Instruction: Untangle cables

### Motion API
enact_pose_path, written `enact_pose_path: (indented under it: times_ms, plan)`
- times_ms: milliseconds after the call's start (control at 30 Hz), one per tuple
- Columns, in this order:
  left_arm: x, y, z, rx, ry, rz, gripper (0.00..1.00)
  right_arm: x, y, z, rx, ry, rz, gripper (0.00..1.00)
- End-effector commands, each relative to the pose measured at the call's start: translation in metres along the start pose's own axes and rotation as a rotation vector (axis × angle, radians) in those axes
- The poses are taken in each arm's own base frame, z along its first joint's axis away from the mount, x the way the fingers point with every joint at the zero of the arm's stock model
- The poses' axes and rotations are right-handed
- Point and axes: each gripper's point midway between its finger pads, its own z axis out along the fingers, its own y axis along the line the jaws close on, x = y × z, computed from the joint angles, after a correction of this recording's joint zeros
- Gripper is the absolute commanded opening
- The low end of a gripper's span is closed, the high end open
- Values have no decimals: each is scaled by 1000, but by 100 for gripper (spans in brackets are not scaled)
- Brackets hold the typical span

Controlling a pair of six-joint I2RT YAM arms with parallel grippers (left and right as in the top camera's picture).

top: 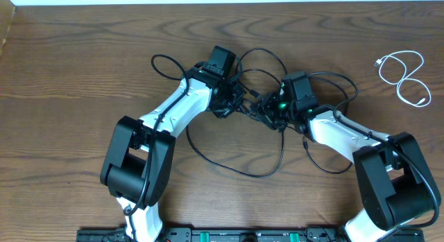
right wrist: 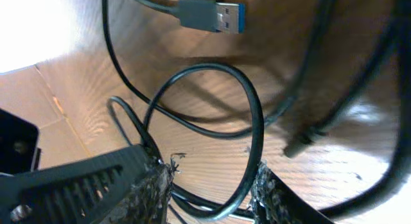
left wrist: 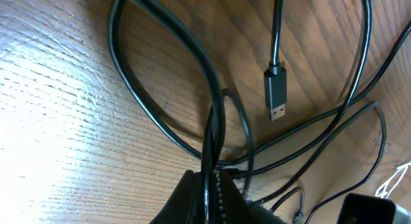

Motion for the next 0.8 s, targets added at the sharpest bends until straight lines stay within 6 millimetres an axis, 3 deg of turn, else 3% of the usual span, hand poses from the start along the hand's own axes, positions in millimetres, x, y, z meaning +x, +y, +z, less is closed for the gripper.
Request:
enact_pose_path:
  times_ms: [0,167,267,567,767]
  plan:
    - [1,6,4,-16,10,-12,7,2,-5,10,7,-4,16,34]
    - [1,6,4,-16,10,-12,7,-4,5,11,-36,-26,-7,18]
    - [1,6,4,-16,9,-11,7,-7,5,11,-33,-41,-25,1]
    - [-16,9,-1,-2,-17,-30,7,10,16,7,-109,76,-235,1]
    - [-28,4,-18,49,-19,6,7,14,20,-4,-180,159,-301,1]
